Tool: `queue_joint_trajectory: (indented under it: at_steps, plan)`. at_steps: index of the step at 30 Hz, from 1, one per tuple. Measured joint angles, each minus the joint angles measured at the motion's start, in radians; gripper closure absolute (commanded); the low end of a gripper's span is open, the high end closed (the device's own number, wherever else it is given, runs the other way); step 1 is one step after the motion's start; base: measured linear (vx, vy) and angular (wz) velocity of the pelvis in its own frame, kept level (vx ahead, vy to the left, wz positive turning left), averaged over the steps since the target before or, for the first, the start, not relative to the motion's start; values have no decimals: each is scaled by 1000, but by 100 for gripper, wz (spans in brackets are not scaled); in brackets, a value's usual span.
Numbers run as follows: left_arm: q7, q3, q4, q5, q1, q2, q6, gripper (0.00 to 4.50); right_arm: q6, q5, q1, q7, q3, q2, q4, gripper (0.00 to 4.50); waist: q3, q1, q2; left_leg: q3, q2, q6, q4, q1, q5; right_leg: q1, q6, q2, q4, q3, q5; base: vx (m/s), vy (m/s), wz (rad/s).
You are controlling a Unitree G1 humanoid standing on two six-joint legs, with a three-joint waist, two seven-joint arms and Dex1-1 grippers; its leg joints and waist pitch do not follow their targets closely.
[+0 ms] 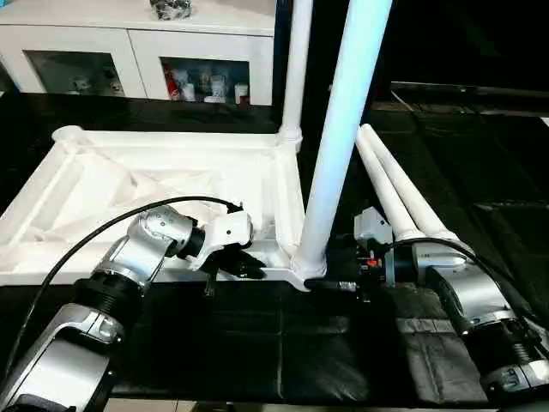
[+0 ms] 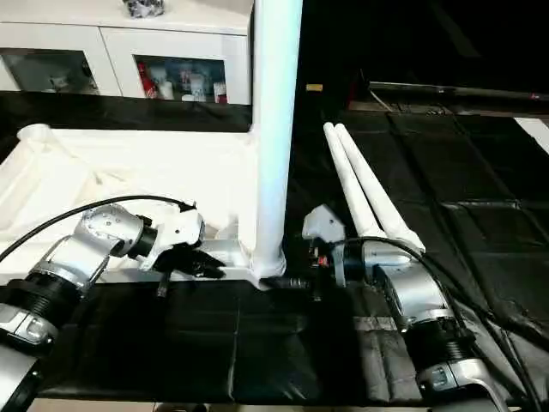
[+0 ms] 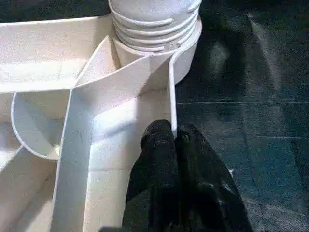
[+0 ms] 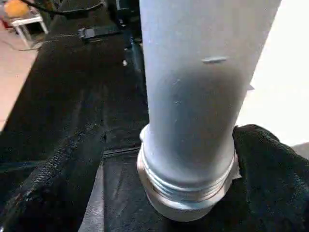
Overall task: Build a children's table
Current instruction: Rotate leg to tighten
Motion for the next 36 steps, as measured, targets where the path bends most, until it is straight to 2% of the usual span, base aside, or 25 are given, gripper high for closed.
queue_joint_trajectory:
  at_steps: [6, 24, 29, 32, 36]
  plan:
    - [-18, -9, -12, 0, 3, 1, -7, 450, 0, 0, -25, 23, 20, 1, 22, 78, 0, 2, -1, 0, 0, 0, 1, 0, 0, 0, 0, 0, 0, 0, 0, 0, 0, 0]
    - [-25, -14, -17, 0, 7, 2, -7, 450, 4, 21, -31, 28, 8, 10, 36, 215, -1, 6, -2, 0, 0, 0, 1, 1, 0, 1, 0, 0, 1, 0, 0, 0, 0, 0]
    - [45, -1, -18, 7, 7, -24, 68, 450, 52, 18, 2, -76, -18, 49, -1, 237, -1, 4, -2, 0, 0, 0, 1, 6, 0, 4, 0, 0, 4, 1, 0, 0, 0, 0]
    - [110, 13, -46, 21, 14, -45, 152, 450, 93, 15, 22, -181, -47, 83, -23, 240, -1, -7, -2, 0, 0, -1, 1, 9, 0, 7, 6, 0, 5, 1, -3, 0, 0, 0]
    - [234, 44, -116, 40, 44, -111, 290, 450, 143, 11, 36, -331, -113, 138, -29, 240, -1, -25, -2, 0, -1, -1, 1, 14, 0, 9, 6, -1, 4, 1, -4, 0, 0, 0]
